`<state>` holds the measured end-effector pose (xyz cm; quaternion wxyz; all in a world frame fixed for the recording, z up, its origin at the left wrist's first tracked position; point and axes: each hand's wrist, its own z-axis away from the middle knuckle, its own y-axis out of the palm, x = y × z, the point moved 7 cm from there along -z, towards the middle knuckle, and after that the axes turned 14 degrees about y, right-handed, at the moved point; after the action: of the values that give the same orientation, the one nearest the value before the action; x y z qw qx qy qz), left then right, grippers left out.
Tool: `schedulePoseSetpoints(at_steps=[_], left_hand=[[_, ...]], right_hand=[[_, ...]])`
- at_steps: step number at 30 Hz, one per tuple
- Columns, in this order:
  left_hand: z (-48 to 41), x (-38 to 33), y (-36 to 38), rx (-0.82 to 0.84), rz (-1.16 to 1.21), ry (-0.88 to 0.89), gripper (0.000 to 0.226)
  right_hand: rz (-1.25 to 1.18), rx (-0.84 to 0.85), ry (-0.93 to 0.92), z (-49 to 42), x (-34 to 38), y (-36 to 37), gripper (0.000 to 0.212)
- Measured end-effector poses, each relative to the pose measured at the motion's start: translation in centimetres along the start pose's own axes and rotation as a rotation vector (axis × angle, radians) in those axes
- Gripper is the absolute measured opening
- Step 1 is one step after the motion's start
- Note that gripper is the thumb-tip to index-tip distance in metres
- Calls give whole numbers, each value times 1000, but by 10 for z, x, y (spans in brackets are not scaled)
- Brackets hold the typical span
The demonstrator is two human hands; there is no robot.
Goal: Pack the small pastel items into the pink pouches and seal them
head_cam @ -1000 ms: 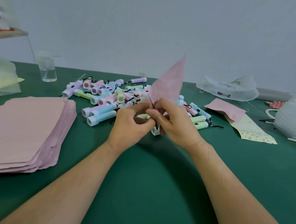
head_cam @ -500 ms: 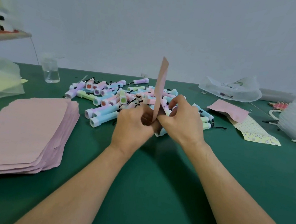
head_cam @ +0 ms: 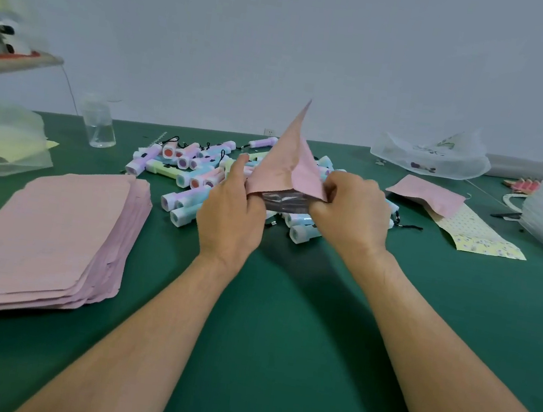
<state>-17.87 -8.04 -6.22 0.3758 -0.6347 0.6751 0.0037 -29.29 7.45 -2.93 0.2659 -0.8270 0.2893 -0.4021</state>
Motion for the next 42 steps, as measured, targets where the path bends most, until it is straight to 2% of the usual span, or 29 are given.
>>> schedulePoseSetpoints(at_steps=[2, 6, 7, 10, 12, 15, 18, 20, 22, 26, 28, 30, 33, 34, 35, 37, 38, 40, 42], left_hand=[[3, -10, -2, -13, -27, 72, 66], [9, -30, 10, 98, -48, 221, 77], [9, -30, 11, 97, -74, 215, 79], [4, -21, 7, 36, -109, 100, 81], [4, -19, 8, 34, -84, 75, 81], [6, -18, 8, 20, 26, 63, 76], [9, -7, 2, -137, 284, -107, 67], [9, 0, 1, -240, 422, -156, 52], [7, 4, 0, -266, 401, -146, 23], [9, 17, 2, -288, 409, -234, 14], [10, 13, 5, -265, 463, -237, 18], [11, 8, 14, -162, 500, -236, 22], [13, 0, 20, -70, 605, -207, 24], [12, -1, 18, -84, 625, -201, 29], [11, -1, 17, -105, 633, -204, 34], [11, 0, 16, -152, 639, -211, 33], [11, 1, 16, -169, 627, -203, 28], [13, 0, 20, -145, 585, -154, 18], [15, -2, 27, -81, 598, -95, 12]], right_hand=[[7, -39, 22, 1, -1, -2, 10], [-99, 101, 24, 10, 6, 10, 49], [-81, 111, 40, 10, 5, 12, 46], [-1, 58, 124, 3, -3, 8, 18], [-15, 33, 141, 3, -2, 5, 13], [-82, -34, 61, 7, 8, -2, 12], [-44, -103, -76, 11, 18, -6, 10], [-74, -111, -127, 16, 25, -6, 13], [-91, -144, -141, 23, 30, -8, 22], [-201, -177, -76, 20, 23, -13, 3], [-279, -132, -14, 16, 14, -13, 5], [-356, -94, 56, 15, 7, -13, 8], [-262, -25, 146, 11, 0, -10, 24], [-227, 84, 181, 9, -2, -2, 36], [-254, 269, 215, 11, -2, 9, 50], [-446, 689, 242, 31, 11, 30, 75], [-536, 790, 224, 39, 19, 34, 78], [-725, 777, 198, 45, 33, 31, 67], [-938, 674, 239, 44, 40, 24, 47]])
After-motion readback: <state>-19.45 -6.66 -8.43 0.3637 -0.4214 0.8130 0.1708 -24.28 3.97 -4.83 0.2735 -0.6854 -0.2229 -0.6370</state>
